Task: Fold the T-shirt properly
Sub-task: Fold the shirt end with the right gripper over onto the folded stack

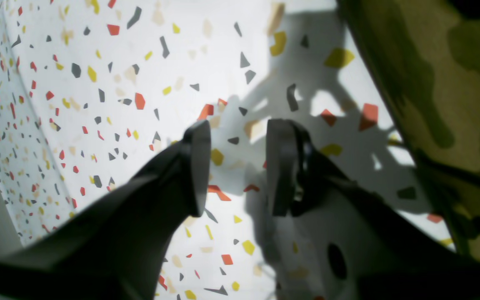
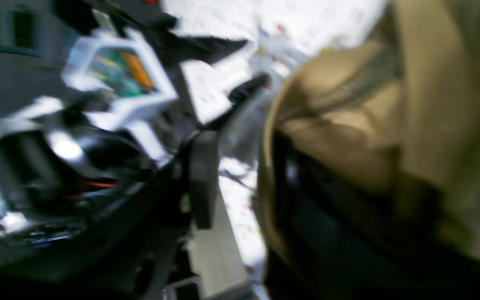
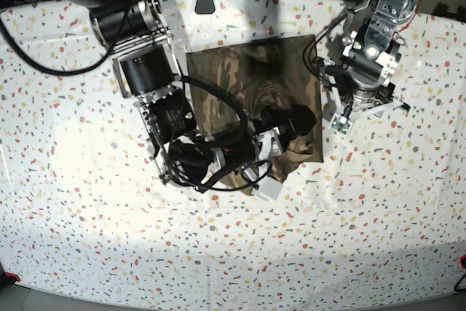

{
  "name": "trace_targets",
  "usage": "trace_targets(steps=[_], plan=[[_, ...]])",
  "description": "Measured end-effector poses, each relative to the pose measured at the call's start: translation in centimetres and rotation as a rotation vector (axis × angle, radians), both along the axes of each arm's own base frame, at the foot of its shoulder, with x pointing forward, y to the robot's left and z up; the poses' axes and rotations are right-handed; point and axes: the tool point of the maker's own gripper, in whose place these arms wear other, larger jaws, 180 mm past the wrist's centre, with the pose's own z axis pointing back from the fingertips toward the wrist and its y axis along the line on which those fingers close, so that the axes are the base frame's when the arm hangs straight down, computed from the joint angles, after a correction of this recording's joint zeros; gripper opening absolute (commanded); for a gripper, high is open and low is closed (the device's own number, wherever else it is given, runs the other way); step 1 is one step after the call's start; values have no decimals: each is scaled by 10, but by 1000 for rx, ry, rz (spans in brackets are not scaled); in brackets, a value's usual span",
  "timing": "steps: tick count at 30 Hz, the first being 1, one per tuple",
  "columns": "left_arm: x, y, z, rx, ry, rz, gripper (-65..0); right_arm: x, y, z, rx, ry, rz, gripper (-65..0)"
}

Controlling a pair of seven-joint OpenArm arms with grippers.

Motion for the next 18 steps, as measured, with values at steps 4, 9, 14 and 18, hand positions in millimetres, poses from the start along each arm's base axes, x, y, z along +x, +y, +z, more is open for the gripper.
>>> trace_targets(steps=[4,9,14,18], plan=[[2,6,3,42,-16,2,-430,-2,15,24,129,27,3,-416],[7,18,10,119,-51,11,-430,-5,29,35,170,27,23,-417],[7,17,10,118,-51,11,-430,-1,31,42,175,11,28,-417],[6,18,9,120,-46,12,-430,0,29,30,117,-5,25,-416]])
